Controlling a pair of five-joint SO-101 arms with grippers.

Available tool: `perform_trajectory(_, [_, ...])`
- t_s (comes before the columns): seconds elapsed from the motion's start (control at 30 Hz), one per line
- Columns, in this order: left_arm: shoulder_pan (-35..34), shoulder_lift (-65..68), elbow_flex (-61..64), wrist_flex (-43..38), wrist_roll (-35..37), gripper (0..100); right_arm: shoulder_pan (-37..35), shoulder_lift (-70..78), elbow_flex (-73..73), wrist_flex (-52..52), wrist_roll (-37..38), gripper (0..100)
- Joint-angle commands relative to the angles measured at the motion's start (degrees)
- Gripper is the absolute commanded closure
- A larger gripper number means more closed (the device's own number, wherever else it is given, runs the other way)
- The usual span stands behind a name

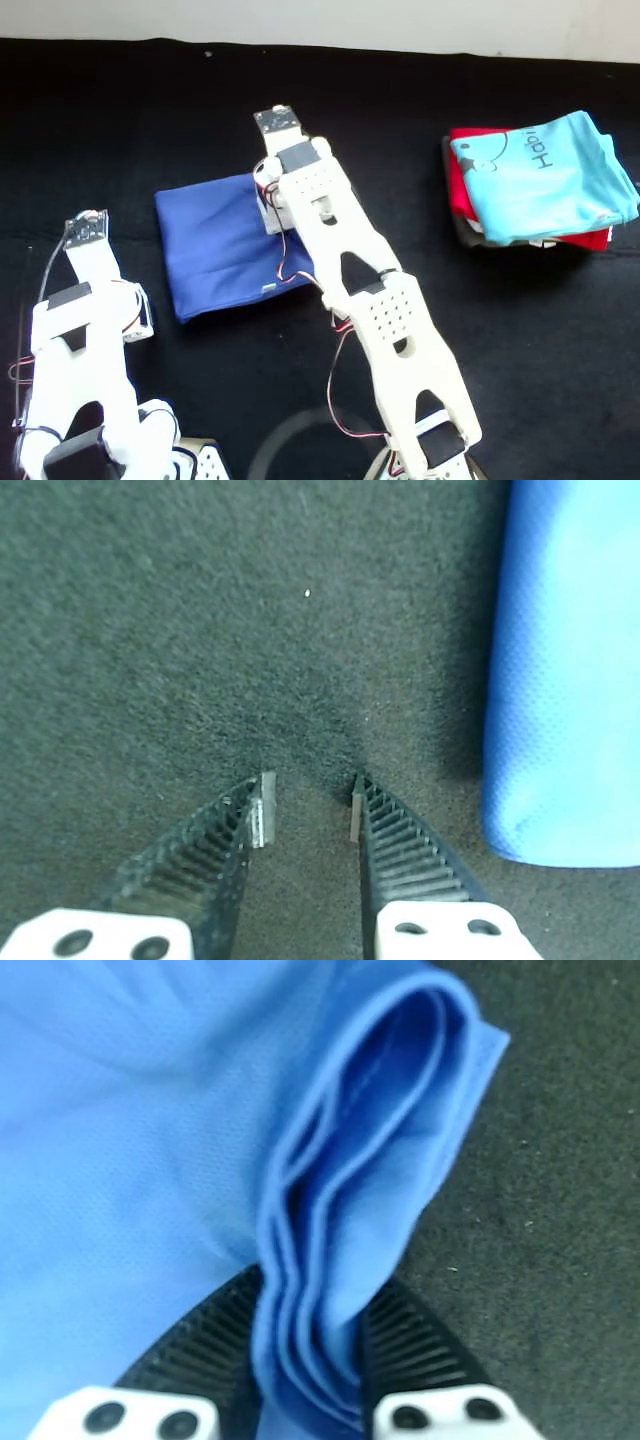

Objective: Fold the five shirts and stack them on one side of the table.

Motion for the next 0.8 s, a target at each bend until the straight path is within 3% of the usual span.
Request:
perform_trajectory(0.0, [-0.2,-0.6,0.2,-1.1,-0.4,86,3.3,1.3,-3.0,3.6,0.8,99.3])
perform_trajectory(0.17, [-0.1,-0.6,0.2,-1.1,-0.4,86,8.5,1.3,-19.1,13.1,2.2,99.3])
perform_trajectory(0.3, [-0.1,-0.6,0.2,-1.1,-0.4,86,12.2,-0.6,-28.4,15.1,9.1,99.3])
perform_trajectory(0.77, [-0.1,-0.6,0.2,-1.1,-0.4,86,19.6,-38.2,-3.7,14.8,23.4,99.3])
